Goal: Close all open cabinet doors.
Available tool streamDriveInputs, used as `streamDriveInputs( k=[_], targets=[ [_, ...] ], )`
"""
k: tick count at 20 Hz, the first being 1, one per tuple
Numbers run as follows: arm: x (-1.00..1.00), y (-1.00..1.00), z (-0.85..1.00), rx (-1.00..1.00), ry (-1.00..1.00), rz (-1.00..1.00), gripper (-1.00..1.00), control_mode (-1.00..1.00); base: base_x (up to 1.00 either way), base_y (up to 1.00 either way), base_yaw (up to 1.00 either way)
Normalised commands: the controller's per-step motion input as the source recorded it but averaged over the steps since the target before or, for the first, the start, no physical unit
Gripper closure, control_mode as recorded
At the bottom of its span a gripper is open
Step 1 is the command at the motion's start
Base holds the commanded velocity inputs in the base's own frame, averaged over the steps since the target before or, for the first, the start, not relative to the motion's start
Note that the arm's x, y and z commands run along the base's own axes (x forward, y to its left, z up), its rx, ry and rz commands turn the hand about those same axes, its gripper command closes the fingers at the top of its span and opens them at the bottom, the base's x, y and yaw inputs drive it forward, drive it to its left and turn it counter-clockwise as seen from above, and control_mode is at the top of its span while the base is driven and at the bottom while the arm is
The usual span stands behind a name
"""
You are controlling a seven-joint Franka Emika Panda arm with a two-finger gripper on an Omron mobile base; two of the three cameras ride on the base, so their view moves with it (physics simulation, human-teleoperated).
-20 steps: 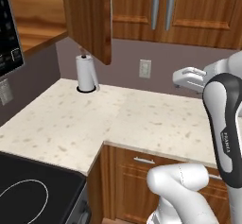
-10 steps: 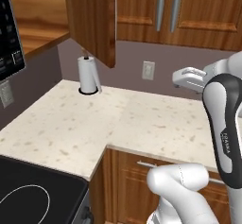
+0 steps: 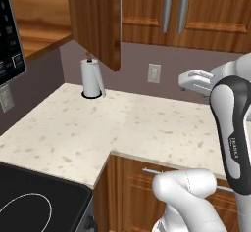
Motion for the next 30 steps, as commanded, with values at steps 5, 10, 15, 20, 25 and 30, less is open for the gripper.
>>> streamDriveInputs(
  k=[5, 10, 15, 20, 25, 30],
  targets=[
    [0.00, 0.00, 0.00, 0.00, 0.00, 0.00, -1.00, 1.00, 0.00, 0.00, 0.00],
    [0.00, 0.00, 0.00, 0.00, 0.00, 0.00, -1.00, 1.00, 0.00, 0.00, 0.00],
    [0.00, 0.00, 0.00, 0.00, 0.00, 0.00, -1.00, -1.00, 0.00, 0.00, 0.00],
    [0.00, 0.00, 0.00, 0.00, 0.00, 0.00, -1.00, -1.00, 0.00, 0.00, 0.00],
    [0.00, 0.00, 0.00, 0.00, 0.00, 0.00, -1.00, -1.00, 0.00, 0.00, 0.00],
    [0.00, 0.00, 0.00, 0.00, 0.00, 0.00, -1.00, -1.00, 0.00, 0.00, 0.00]
  ],
)
